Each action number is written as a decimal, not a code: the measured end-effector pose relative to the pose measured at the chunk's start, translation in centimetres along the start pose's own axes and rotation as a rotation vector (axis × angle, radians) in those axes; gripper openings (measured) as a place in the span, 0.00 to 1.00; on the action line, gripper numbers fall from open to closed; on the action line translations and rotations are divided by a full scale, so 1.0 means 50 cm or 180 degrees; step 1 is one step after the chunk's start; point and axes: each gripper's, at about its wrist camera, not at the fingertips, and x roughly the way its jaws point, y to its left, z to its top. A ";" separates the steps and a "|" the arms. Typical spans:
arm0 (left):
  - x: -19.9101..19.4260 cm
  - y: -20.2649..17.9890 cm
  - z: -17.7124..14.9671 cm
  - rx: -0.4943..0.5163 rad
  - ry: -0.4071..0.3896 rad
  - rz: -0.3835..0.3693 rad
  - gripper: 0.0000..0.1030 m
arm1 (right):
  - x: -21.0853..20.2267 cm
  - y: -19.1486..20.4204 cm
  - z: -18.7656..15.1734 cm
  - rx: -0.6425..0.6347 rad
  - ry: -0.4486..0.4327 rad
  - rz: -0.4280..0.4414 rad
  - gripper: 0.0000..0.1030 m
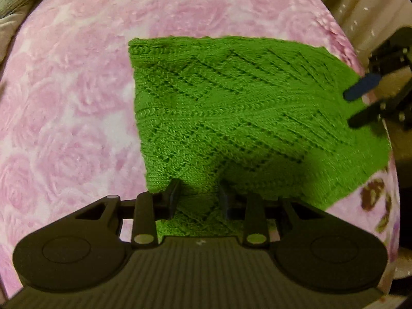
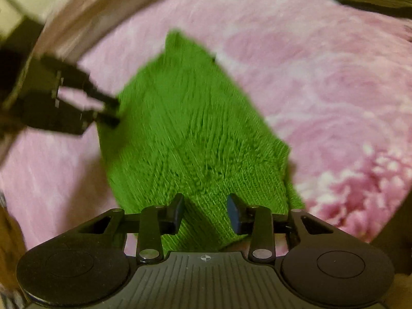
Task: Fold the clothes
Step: 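Release the vest and smooth the folded bundle flat with both grippers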
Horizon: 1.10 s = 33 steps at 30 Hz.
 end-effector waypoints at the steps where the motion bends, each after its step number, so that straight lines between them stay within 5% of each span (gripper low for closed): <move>1: -0.007 0.000 0.001 -0.0023 0.0004 0.0018 0.27 | -0.002 -0.003 0.005 0.0050 0.0001 0.0012 0.34; 4: -0.048 -0.009 -0.003 0.0011 0.0026 0.0132 0.27 | -0.034 -0.001 0.011 0.0131 -0.0006 -0.0030 0.36; 6: -0.083 -0.019 -0.012 0.0004 0.0041 0.0203 0.27 | -0.060 0.008 0.008 0.0089 0.0043 -0.0151 0.54; 9: -0.137 -0.038 -0.020 -0.0112 0.0034 0.0283 0.27 | -0.100 0.027 -0.003 0.0111 0.0068 -0.0269 0.68; 23: -0.335 -0.185 -0.161 -0.0121 -0.0237 0.0398 0.60 | -0.264 0.213 -0.137 0.0438 0.0027 -0.0691 0.71; 33: -0.410 -0.196 -0.231 -0.0119 -0.0429 0.0454 0.65 | -0.290 0.320 -0.172 0.0376 -0.0041 -0.0816 0.71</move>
